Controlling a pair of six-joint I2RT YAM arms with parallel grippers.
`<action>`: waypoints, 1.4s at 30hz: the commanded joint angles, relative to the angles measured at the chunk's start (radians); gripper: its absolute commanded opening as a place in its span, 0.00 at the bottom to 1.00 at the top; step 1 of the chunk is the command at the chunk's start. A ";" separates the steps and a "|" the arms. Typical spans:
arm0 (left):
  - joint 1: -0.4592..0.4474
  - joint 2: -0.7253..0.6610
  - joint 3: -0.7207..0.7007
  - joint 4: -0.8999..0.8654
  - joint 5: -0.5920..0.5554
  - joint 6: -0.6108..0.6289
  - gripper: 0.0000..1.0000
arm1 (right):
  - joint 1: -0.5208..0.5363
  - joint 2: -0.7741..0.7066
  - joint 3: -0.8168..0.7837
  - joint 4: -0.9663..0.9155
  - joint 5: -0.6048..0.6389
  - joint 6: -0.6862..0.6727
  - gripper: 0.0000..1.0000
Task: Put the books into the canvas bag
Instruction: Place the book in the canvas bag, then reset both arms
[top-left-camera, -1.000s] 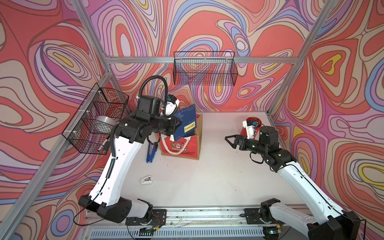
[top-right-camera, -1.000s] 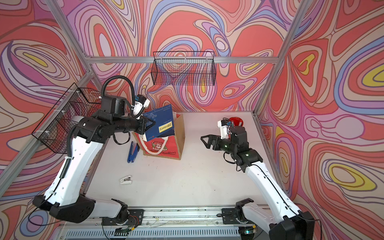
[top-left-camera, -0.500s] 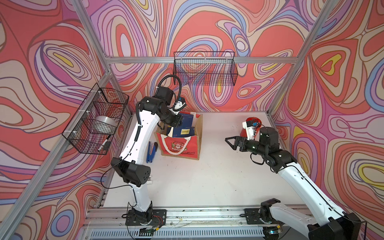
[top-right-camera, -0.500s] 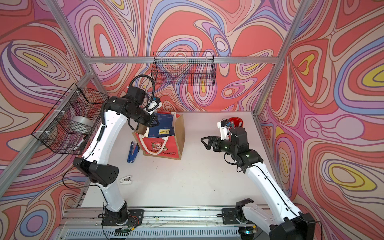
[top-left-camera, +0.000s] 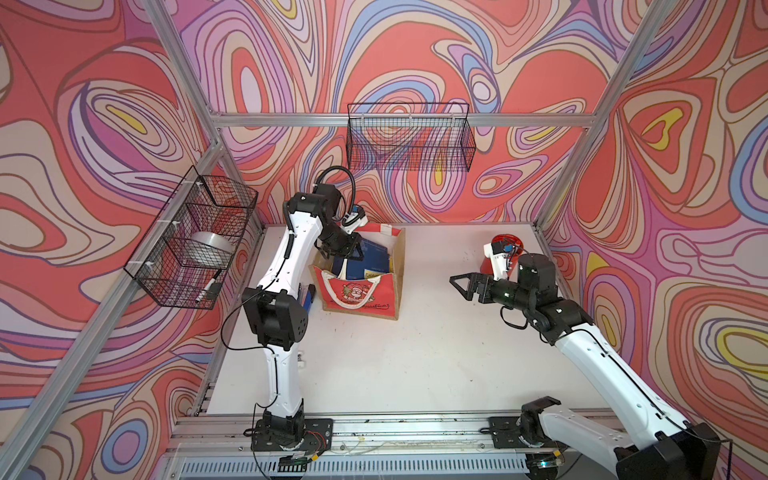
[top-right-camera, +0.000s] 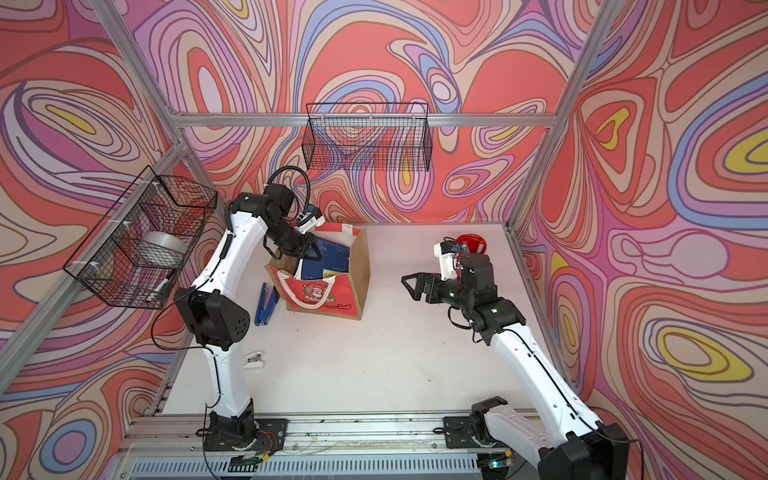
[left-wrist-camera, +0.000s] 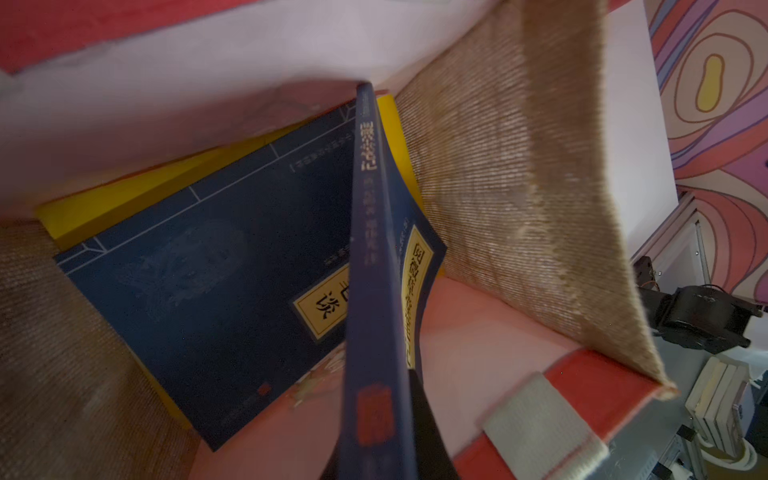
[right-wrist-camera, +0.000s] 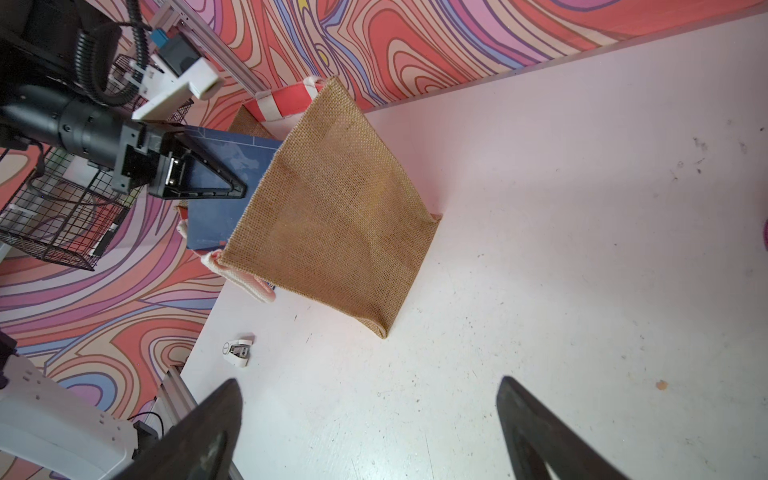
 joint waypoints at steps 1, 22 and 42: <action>0.004 0.052 0.022 -0.049 -0.019 0.000 0.00 | -0.008 0.011 0.002 -0.018 0.008 -0.022 0.96; 0.007 -0.220 0.047 0.166 -0.273 -0.083 1.00 | -0.010 0.028 -0.019 0.020 -0.035 -0.041 0.97; 0.009 -1.264 -1.346 0.931 -0.913 -0.361 1.00 | -0.008 0.058 -0.192 0.334 0.643 -0.404 0.98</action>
